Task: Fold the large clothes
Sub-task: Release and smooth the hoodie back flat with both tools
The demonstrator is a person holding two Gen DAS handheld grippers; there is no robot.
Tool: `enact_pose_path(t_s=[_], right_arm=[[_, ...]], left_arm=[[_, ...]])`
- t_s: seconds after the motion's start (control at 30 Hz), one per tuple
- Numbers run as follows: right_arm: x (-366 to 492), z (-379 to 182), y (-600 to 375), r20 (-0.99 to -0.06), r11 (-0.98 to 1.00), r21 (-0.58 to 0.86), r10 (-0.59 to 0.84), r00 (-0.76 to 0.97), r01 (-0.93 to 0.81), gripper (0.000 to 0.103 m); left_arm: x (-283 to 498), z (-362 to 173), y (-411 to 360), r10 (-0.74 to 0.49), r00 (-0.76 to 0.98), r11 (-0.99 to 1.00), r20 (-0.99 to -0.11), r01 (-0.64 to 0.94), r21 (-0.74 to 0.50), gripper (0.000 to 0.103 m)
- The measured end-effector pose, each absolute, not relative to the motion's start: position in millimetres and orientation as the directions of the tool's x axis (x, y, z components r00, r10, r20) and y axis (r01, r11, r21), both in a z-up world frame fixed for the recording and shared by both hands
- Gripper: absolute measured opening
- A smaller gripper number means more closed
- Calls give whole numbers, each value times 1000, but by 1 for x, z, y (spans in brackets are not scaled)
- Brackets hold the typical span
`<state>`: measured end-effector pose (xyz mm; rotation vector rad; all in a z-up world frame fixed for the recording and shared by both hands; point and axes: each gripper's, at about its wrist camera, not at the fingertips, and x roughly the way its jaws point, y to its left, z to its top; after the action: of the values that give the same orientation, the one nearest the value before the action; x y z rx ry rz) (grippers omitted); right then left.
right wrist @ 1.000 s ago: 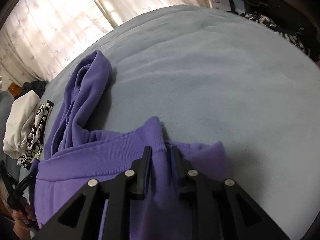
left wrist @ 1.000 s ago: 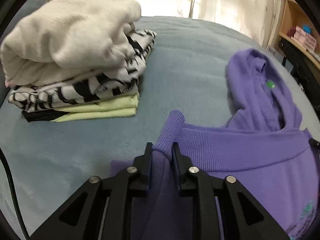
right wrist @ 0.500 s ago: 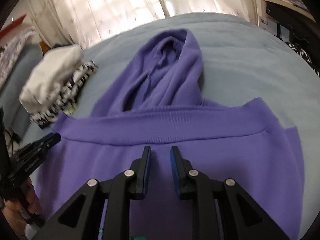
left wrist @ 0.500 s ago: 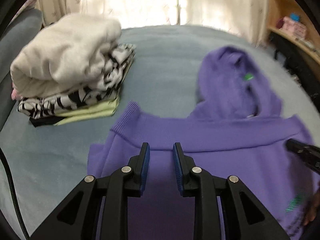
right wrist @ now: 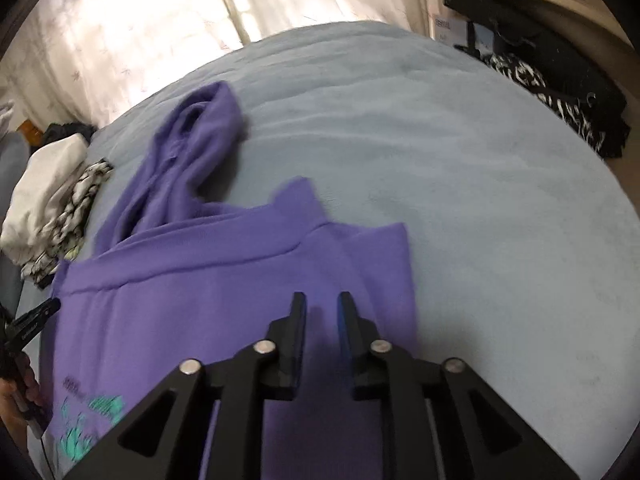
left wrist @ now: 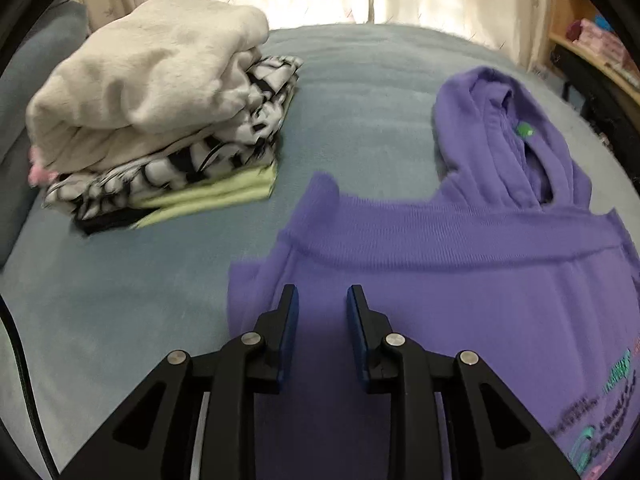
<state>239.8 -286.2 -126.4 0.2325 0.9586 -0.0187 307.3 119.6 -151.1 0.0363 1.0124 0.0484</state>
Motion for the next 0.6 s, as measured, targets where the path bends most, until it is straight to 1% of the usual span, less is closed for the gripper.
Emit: enact_pose_path(t_s=[0.07, 0.17, 0.3, 0.4, 0.47, 0.53, 0.6], right_arm=[[226, -119, -270, -801, 970, 230, 142, 582, 79, 21], [201, -110, -233, -774, 953, 302, 248, 582, -4, 22], [170, -111, -186, -762, 938, 334, 327, 558, -93, 22], [149, -118, -165, -760, 937, 331, 336, 556, -115, 22], [142, -130, -158, -776, 939, 329, 331, 537, -104, 22], [138, -143, -165, -804, 942, 328, 317, 504, -69, 22], [132, -147, -184, -807, 943, 329, 305, 505, -44, 22]], left_arm=[[289, -141, 115, 66, 499, 998, -864, -48, 48, 23], [249, -128, 107, 27, 480, 998, -877, -62, -3, 24], [201, -125, 90, -4, 473, 998, -881, -60, -36, 24], [174, -133, 79, 27, 488, 998, -873, -69, -7, 24], [165, -145, 81, 56, 473, 995, -879, -96, 12, 24], [160, -152, 91, 99, 470, 989, -877, -141, 37, 24], [157, -152, 102, 124, 477, 985, -870, -164, 50, 24]])
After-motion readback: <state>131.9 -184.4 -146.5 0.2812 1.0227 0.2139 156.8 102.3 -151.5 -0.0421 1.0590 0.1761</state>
